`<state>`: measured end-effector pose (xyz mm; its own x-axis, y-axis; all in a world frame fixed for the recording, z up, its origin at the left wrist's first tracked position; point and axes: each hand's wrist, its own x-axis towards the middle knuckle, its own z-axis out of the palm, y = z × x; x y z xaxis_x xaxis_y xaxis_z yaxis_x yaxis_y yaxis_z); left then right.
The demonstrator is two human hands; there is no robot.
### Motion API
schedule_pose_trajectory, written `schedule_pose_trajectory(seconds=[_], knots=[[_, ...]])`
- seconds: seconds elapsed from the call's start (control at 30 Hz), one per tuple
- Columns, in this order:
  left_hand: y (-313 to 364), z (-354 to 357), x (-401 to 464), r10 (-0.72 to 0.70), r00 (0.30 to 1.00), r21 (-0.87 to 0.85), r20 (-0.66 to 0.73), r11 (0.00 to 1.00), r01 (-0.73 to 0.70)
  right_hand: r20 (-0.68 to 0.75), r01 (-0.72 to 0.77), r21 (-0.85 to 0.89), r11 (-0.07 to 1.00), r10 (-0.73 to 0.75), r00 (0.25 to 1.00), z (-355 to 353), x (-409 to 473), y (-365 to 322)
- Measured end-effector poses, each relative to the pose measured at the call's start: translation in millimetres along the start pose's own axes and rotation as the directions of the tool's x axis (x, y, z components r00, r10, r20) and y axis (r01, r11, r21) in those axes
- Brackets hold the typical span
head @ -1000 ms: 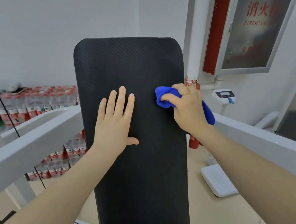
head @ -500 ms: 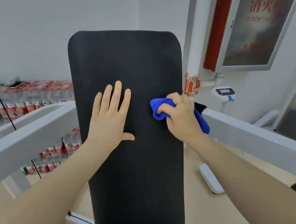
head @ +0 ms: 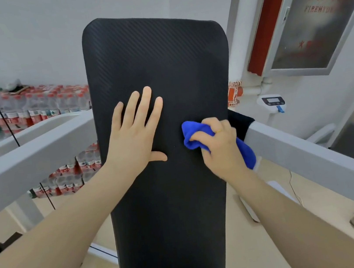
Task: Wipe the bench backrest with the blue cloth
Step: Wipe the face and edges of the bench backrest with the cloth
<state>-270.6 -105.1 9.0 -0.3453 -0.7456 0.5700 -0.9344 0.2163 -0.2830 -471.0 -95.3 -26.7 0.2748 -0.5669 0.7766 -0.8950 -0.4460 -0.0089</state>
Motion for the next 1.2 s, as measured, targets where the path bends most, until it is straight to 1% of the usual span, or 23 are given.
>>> schedule_pose_trajectory(seconds=[0.07, 0.1, 0.2, 0.23, 0.27, 0.37, 0.47, 0.53, 0.57, 0.6, 0.67, 0.7, 0.73, 0.77, 0.83, 0.93, 1.0, 1.03, 1.07, 1.1, 1.13, 1.17, 1.2], knots=[[0, 0, 0, 0.004, 1.0, 0.011, 0.005, 1.0, -0.004, 0.003, 0.018, 0.019, 1.0, -0.018, 1.0, -10, 22, 4], [0, 0, 0, 0.003, 1.0, 0.014, 0.004, 1.0, -0.003, -0.002, -0.016, 0.04, 0.999, 0.016, 1.0, -13, 32, 5], [-1, 0, -1, -0.003, 1.0, 0.025, -0.025, 1.0, 0.004, -0.083, -0.21, 0.144, 0.967, 0.223, 0.971, -13, 53, 3], [-1, 1, -1, -0.005, 0.999, 0.027, -0.04, 1.0, 0.006, -0.105, -0.236, 0.154, 0.959, 0.253, 0.962, -10, 54, 2], [-1, 2, -1, -0.006, 0.999, 0.03, -0.046, 1.0, 0.007, -0.112, -0.224, 0.129, 0.966, 0.238, 0.965, -6, 50, 1], [0, 0, -1, -0.008, 1.0, 0.024, -0.019, 1.0, 0.008, -0.051, -0.011, 0.032, 0.999, 0.012, 0.999, 4, 17, 1], [1, -1, -1, -0.01, 1.0, 0.037, -0.003, 0.999, 0.01, 0.007, 0.137, 0.013, 0.991, -0.137, 0.991, 7, -5, 2], [2, -2, -2, -0.025, 1.0, 0.041, -0.01, 0.999, 0.026, 0.033, 0.203, 0.023, 0.979, -0.203, 0.979, 2, 4, 6], [1, -2, -1, -0.027, 1.0, 0.045, -0.003, 0.999, 0.027, 0.033, 0.191, 0.039, 0.981, -0.192, 0.981, -3, 16, 7], [1, -2, 0, -0.025, 1.0, 0.045, 0.008, 0.999, 0.025, 0.022, 0.124, 0.066, 0.99, -0.126, 0.992, -8, 31, 8], [1, -5, 1, -0.021, 1.0, 0.031, 0.017, 0.999, 0.02, -0.027, -0.103, 0.139, 0.985, 0.108, 0.994, -17, 60, 8], [2, -5, 0, -0.021, 1.0, 0.028, 0.017, 0.999, 0.02, -0.057, -0.187, 0.173, 0.967, 0.199, 0.978, -18, 68, 6], [2, -6, 0, -0.019, 1.0, 0.027, 0.021, 0.999, 0.018, -0.089, -0.216, 0.163, 0.963, 0.233, 0.969, -16, 70, 1], [3, -5, 0, -0.014, 1.0, 0.022, 0.026, 1.0, 0.014, -0.109, -0.201, 0.123, 0.972, 0.214, 0.971, -13, 66, -4], [2, -3, -1, -0.009, 1.0, 0.031, 0.018, 0.999, 0.008, -0.093, -0.074, 0.036, 0.997, 0.077, 0.993, -3, 44, -15], [0, 1, 0, -0.003, 1.0, 0.038, -0.013, 0.999, 0.003, 0.017, 0.154, -0.03, 0.988, -0.154, 0.988, 9, 6, -26], [0, 1, -1, -0.001, 1.0, 0.032, -0.016, 0.999, 0.001, 0.045, 0.23, -0.046, 0.972, -0.228, 0.973, 9, 2, -24], [0, 0, -1, -0.001, 1.0, 0.022, -0.006, 1.0, 0.001, 0.044, 0.234, -0.048, 0.971, -0.232, 0.972, 6, 8, -22], [1, 0, -1, -0.003, 1.0, 0.011, 0.006, 1.0, 0.003, 0.022, 0.196, -0.042, 0.98, -0.195, 0.981, 3, 17, -20], [1, 0, -2, -0.006, 1.0, 0.01, 0.006, 1.0, 0.006, -0.024, 0.107, -0.022, 0.994, -0.107, 0.994, -2, 29, -18], [1, 0, -2, -0.01, 1.0, 0.02, -0.001, 1.0, 0.01, -0.07, -0.017, 0.021, 1.0, 0.018, 0.997, -7, 43, -15], [1, 0, -2, -0.012, 1.0, 0.033, -0.008, 0.999, 0.013, -0.108, -0.135, 0.075, 0.988, 0.142, 0.984, -11, 56, -12], [1, 0, -2, -0.014, 1.0, 0.041, -0.013, 0.999, 0.015, -0.13, -0.206, 0.119, 0.971, 0.221, 0.967, -13, 64, -11]])
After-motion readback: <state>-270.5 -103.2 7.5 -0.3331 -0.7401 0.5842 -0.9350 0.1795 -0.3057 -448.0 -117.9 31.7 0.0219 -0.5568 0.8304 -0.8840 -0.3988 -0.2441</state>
